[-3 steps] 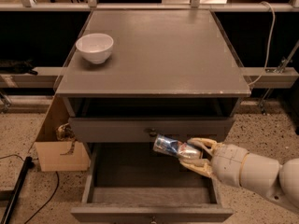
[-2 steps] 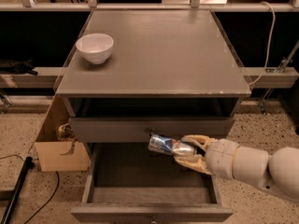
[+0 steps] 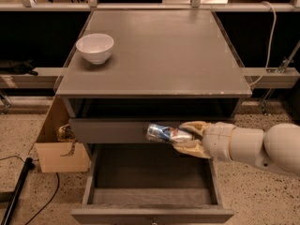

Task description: Pick redbull can from middle drawer and place on counter

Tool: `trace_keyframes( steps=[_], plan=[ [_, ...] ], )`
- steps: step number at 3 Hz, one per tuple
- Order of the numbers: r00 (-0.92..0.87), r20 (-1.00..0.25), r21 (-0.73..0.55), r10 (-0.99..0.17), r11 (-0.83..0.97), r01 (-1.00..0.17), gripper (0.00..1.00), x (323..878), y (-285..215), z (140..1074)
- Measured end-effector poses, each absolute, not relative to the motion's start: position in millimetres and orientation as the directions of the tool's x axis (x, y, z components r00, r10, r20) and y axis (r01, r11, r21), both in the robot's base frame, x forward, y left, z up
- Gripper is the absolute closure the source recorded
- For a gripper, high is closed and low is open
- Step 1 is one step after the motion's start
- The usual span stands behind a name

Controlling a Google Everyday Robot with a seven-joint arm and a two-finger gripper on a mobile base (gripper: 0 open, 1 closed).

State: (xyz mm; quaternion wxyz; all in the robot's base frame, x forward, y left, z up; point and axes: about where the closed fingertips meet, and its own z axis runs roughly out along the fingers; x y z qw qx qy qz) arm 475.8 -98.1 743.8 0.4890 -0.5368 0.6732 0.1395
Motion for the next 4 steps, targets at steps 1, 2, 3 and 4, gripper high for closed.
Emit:
trace_keyframes(
  steps=[1,2,3,4],
  plan=[
    [0.059,-0.806,-0.342,-0.588,0.382,-0.859,1.00,477.8,-97.7,746.7],
    [0.054,-0.825,-0.321,-0.562,0.388,-0.864,1.00,470.9,-92.4,739.5],
    [0.070,-0.822,-0.343,-0.565,0.392,-0.854,1.00,485.9,-96.3,779.4],
    [0.070,-0.822,-0.343,-0.565,0.392,-0.854,1.00,485.9,-96.3,779.3]
  ],
)
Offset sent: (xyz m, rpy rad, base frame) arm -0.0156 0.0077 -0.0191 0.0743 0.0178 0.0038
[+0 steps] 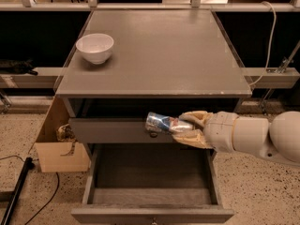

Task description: Pick redbull can from middle drawer and place on counter

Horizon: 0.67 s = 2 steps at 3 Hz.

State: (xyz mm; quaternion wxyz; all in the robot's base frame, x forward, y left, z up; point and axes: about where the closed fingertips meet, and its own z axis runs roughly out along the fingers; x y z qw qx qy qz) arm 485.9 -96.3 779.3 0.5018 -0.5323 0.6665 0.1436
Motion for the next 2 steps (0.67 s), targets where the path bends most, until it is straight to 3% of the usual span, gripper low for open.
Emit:
trace_keyframes(
  steps=[2],
  plan=[
    [0.113,-0.804,-0.377,-0.584,0.354,-0.856,1.00,485.9,-83.3,791.8]
  ],
)
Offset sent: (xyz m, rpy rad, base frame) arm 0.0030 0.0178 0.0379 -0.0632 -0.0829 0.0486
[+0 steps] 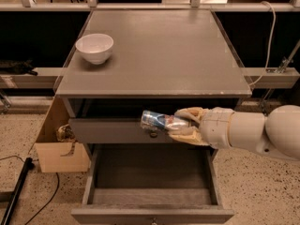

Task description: Pick redbull can from middle drawer and place on counter

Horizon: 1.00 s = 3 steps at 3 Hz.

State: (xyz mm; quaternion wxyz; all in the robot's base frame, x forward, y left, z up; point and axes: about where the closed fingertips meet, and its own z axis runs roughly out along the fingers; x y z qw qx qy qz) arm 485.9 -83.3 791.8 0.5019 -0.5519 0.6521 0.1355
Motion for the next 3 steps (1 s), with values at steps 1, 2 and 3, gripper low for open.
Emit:
trace_keyframes(
  steps=[1,2,3],
  plan=[
    [0.141,-0.799,-0.416,-0.584,0.370,-0.831,1.00,489.3,-93.0,822.8],
    [0.163,-0.827,-0.439,-0.538,0.436,-0.785,1.00,497.7,-112.0,854.8],
    [0.178,-0.878,-0.417,-0.443,0.530,-0.738,1.00,522.4,-136.7,888.1]
  ],
)
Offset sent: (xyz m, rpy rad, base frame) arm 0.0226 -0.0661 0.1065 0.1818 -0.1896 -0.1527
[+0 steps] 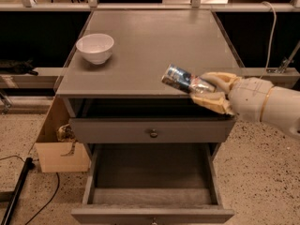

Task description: Pick redbull can from middle drawer and place on counter

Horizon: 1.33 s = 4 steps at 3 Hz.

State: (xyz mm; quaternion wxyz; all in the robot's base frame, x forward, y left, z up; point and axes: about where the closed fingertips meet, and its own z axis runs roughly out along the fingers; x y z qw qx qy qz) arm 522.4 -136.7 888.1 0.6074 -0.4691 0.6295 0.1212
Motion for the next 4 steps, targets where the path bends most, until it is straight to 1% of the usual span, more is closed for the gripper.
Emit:
trace_keyframes(
  steps=[1,2,3,4],
  plan=[
    [0.193,-0.896,-0.413,-0.399,0.595,-0.690,1.00,555.8,-162.0,926.2],
    [0.211,-0.894,-0.426,-0.396,0.602,-0.675,1.00,560.6,-165.9,940.7],
    [0.194,-0.892,-0.419,-0.409,0.584,-0.695,1.00,554.6,-160.5,930.8],
    [0.185,-0.878,-0.428,-0.441,0.552,-0.716,1.00,560.3,-154.3,929.7]
  ],
)
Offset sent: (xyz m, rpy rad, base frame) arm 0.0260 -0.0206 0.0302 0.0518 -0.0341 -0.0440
